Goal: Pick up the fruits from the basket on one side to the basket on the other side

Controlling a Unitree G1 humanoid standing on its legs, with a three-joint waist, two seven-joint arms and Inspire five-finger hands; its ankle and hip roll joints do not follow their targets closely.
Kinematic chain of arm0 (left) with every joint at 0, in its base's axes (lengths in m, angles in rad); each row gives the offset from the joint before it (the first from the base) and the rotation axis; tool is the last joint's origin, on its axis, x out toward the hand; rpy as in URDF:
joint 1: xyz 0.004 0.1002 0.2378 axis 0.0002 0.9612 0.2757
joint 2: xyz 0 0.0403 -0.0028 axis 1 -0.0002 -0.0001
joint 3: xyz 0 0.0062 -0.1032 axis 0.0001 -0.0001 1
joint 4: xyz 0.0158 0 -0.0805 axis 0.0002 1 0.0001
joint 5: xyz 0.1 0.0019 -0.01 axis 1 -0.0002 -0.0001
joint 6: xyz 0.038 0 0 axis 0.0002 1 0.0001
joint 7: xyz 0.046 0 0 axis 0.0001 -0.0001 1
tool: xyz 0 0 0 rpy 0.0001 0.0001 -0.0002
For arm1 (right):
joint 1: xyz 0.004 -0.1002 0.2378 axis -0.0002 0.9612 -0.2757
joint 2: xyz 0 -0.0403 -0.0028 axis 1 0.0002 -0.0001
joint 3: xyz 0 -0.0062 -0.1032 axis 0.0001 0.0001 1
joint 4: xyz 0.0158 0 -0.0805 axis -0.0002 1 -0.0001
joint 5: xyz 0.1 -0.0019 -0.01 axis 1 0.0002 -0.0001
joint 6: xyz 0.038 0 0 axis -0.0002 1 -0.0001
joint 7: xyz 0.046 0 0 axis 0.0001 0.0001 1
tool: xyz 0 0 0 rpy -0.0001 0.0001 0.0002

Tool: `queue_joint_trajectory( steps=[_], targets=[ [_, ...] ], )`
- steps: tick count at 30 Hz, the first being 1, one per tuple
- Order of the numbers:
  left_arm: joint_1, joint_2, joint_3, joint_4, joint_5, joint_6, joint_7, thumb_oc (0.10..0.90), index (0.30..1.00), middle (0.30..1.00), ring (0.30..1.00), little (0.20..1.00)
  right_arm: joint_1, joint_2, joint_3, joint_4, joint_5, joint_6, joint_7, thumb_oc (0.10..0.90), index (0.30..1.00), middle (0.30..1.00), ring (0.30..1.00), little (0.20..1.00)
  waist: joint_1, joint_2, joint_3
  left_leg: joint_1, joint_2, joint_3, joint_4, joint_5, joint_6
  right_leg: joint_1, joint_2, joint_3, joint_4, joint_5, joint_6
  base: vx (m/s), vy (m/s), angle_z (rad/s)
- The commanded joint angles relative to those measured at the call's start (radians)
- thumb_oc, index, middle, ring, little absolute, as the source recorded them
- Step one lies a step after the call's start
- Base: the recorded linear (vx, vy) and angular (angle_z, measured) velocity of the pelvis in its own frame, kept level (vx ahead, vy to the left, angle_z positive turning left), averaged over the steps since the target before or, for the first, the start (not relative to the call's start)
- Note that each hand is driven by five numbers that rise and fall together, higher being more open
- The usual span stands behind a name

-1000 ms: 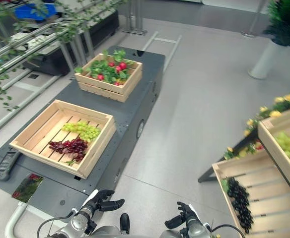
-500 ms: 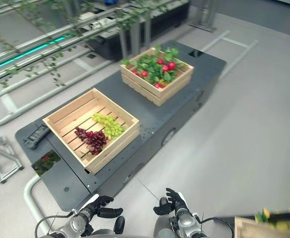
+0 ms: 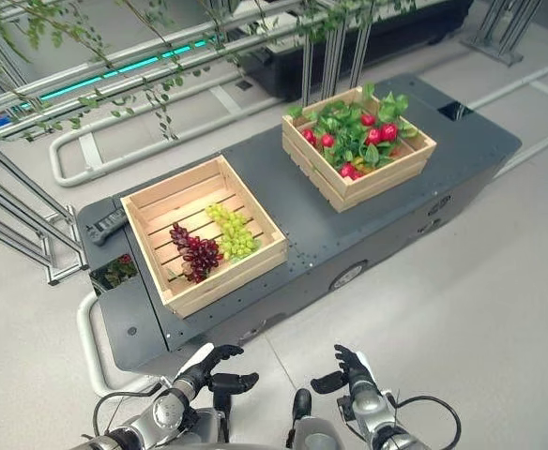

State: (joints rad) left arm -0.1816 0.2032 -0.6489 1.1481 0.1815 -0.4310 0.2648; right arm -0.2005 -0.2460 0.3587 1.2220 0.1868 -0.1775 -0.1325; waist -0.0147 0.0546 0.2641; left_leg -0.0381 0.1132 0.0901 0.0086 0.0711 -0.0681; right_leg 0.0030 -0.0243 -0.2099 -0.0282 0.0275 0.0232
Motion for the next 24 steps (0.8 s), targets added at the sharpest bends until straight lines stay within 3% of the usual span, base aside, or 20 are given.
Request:
queue_joint_trajectory(
  steps=[1, 4, 5, 6, 8, 11, 16, 21, 24],
  targets=[
    [-0.083, 0.060, 0.079, -0.233, -0.001, -0.190, 0.263, 0.800, 0.900, 0.900, 0.900, 0.900, -0.014, -0.003, -0.003, -0.028, 0.052, -0.041, -0.048, 0.800, 0.900, 0.900, 0.900, 0.900, 0.044, -0.049, 0.031, -0.017, -0.026, -0.040, 0.042, -0.041, 0.006, -0.004, -0.117, 0.025, 0.124, -0.054, 0.055, 0.01, 0.024, 0.15],
    [-0.110, 0.194, 0.143, -0.563, 0.094, -0.141, 0.430, 0.800, 0.900, 0.900, 0.900, 0.900, -0.013, -0.034, -0.008, -0.072, 0.079, -0.049, -0.058, 0.800, 0.900, 0.900, 0.900, 0.900, 0.067, -0.036, 0.071, -0.063, -0.035, -0.069, 0.047, -0.032, 0.000, -0.036, -0.123, 0.010, 0.129, -0.054, 0.048, -0.07, 0.032, 0.28],
    [-0.143, 0.279, 0.194, -0.710, 0.197, -0.107, 0.543, 0.800, 0.900, 0.900, 0.900, 0.900, -0.014, -0.051, -0.008, -0.090, 0.093, -0.056, -0.056, 0.800, 0.900, 0.900, 0.900, 0.900, 0.077, -0.027, 0.093, -0.090, -0.035, -0.082, 0.051, -0.023, -0.007, -0.051, -0.123, 0.005, 0.128, -0.054, 0.043, -0.06, 0.024, 0.28],
    [-0.144, 0.288, 0.200, -0.723, 0.199, -0.103, 0.558, 0.800, 0.900, 0.900, 0.900, 0.900, -0.015, -0.052, -0.008, -0.092, 0.094, -0.056, -0.055, 0.800, 0.900, 0.900, 0.900, 0.900, 0.077, -0.026, 0.096, -0.093, -0.035, -0.083, 0.052, -0.022, -0.008, -0.053, -0.123, 0.004, 0.129, -0.055, 0.043, -0.05, 0.038, 0.18],
    [-0.206, 0.382, 0.271, -0.820, 0.247, -0.045, 0.641, 0.800, 0.900, 0.900, 0.900, 0.900, -0.013, -0.067, -0.002, -0.107, 0.091, -0.070, -0.054, 0.800, 0.900, 0.900, 0.900, 0.900, 0.075, -0.018, 0.119, -0.130, -0.035, -0.093, 0.064, -0.016, -0.014, -0.081, -0.125, 0.004, 0.141, -0.059, 0.041, -0.04, 0.061, 0.24],
    [-0.295, 0.487, 0.344, -0.852, 0.294, 0.041, 0.750, 0.800, 0.900, 0.900, 0.900, 0.900, -0.006, -0.087, 0.013, -0.138, 0.080, -0.080, -0.053, 0.800, 0.900, 0.900, 0.900, 0.900, 0.062, -0.014, 0.147, -0.175, -0.027, -0.092, 0.093, -0.009, -0.024, -0.116, -0.123, 0.005, 0.170, -0.072, 0.034, -0.01, 0.062, 0.12],
    [-0.436, 0.591, 0.381, -0.778, 0.266, 0.138, 0.805, 0.800, 0.900, 0.900, 0.900, 0.900, -0.018, -0.116, 0.035, -0.162, 0.074, -0.081, -0.036, 0.800, 0.900, 0.900, 0.900, 0.900, 0.040, -0.018, 0.187, -0.238, -0.012, -0.082, 0.157, -0.006, -0.033, -0.167, -0.114, 0.018, 0.230, -0.095, 0.020, 0.00, 0.051, -0.01],
    [-0.598, 0.667, 0.362, -0.675, 0.196, 0.195, 0.785, 0.800, 0.900, 0.900, 0.900, 0.900, -0.035, -0.152, 0.054, -0.169, 0.065, -0.060, -0.008, 0.800, 0.900, 0.900, 0.900, 0.900, 0.015, -0.026, 0.223, -0.295, 0.004, -0.066, 0.219, -0.013, -0.032, -0.221, -0.100, 0.045, 0.295, -0.120, 0.007, 0.01, 0.048, -0.05],
    [-0.706, 0.699, 0.298, -0.606, 0.153, 0.236, 0.717, 0.800, 0.900, 0.900, 0.900, 0.900, -0.061, -0.174, 0.059, -0.165, 0.068, -0.045, 0.004, 0.800, 0.900, 0.900, 0.900, 0.900, -0.003, -0.030, 0.253, -0.327, 0.012, -0.058, 0.250, -0.018, -0.028, -0.262, -0.090, 0.061, 0.334, -0.129, 0.002, -0.03, 0.046, -0.06]
  ],
)
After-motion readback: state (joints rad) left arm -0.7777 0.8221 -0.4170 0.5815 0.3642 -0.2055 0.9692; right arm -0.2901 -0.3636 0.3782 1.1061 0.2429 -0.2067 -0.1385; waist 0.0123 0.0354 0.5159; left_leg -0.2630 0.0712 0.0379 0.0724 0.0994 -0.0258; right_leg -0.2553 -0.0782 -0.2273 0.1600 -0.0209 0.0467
